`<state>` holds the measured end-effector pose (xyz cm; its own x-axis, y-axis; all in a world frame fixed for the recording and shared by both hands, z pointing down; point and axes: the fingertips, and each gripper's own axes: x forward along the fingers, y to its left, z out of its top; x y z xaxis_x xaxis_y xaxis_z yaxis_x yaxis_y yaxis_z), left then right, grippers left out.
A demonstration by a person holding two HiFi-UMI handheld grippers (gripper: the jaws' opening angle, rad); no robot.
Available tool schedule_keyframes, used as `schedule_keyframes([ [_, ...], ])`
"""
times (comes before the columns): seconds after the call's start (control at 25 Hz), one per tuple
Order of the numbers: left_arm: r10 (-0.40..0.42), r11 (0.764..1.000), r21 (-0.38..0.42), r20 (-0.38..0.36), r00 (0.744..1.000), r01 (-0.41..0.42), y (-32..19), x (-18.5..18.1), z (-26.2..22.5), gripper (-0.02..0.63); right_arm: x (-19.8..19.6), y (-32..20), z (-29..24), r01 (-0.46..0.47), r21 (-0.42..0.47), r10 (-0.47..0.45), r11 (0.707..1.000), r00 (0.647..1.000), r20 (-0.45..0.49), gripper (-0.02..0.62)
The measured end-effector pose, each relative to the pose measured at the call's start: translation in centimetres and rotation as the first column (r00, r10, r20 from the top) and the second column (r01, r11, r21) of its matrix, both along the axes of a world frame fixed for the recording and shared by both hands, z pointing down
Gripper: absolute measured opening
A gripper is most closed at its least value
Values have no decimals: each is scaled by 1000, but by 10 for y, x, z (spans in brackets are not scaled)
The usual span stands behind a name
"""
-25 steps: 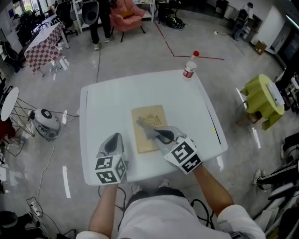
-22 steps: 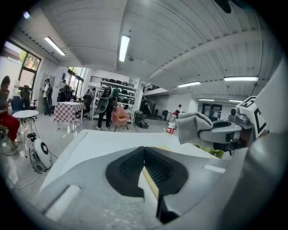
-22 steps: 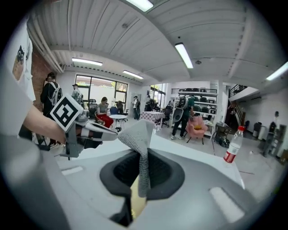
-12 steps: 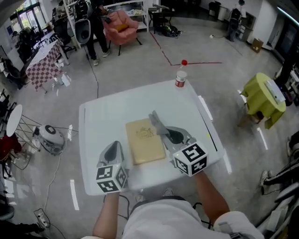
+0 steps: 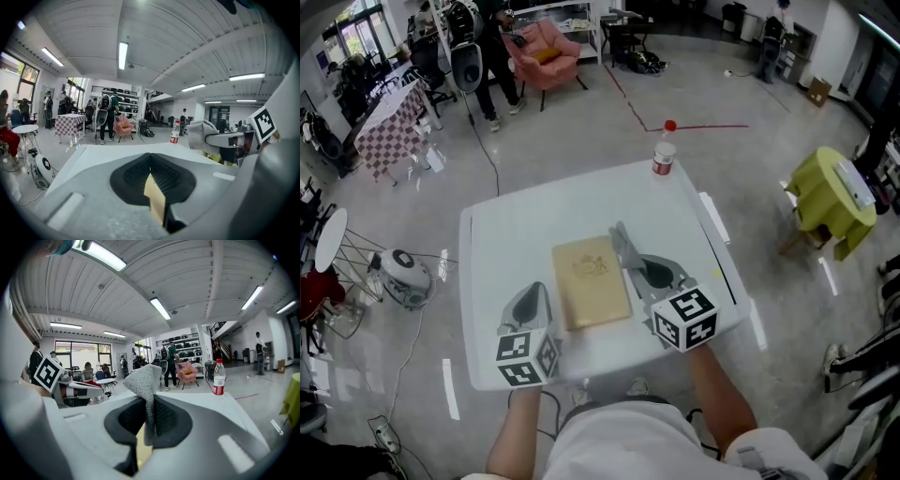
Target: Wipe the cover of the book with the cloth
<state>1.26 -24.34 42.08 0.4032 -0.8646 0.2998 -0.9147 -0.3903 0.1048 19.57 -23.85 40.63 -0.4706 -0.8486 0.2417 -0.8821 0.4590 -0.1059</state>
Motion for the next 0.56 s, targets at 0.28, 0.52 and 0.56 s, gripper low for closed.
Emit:
schedule_keyframes([
  [0.28, 15, 1000, -2, 1, 1000, -15, 2, 5, 1, 8, 4, 3, 1, -14, -7, 14, 1000, 1000, -10, 17],
  [0.52, 31, 1000, -4, 3, 1000, -31, 5, 8, 3, 8, 3, 6, 2, -17, -6, 17, 1000, 1000, -7, 17],
  [0.56, 32, 999, -5, 3, 999, -32, 5, 9, 4, 8, 2, 6, 2, -16, -6, 16, 1000, 1000, -6, 17],
])
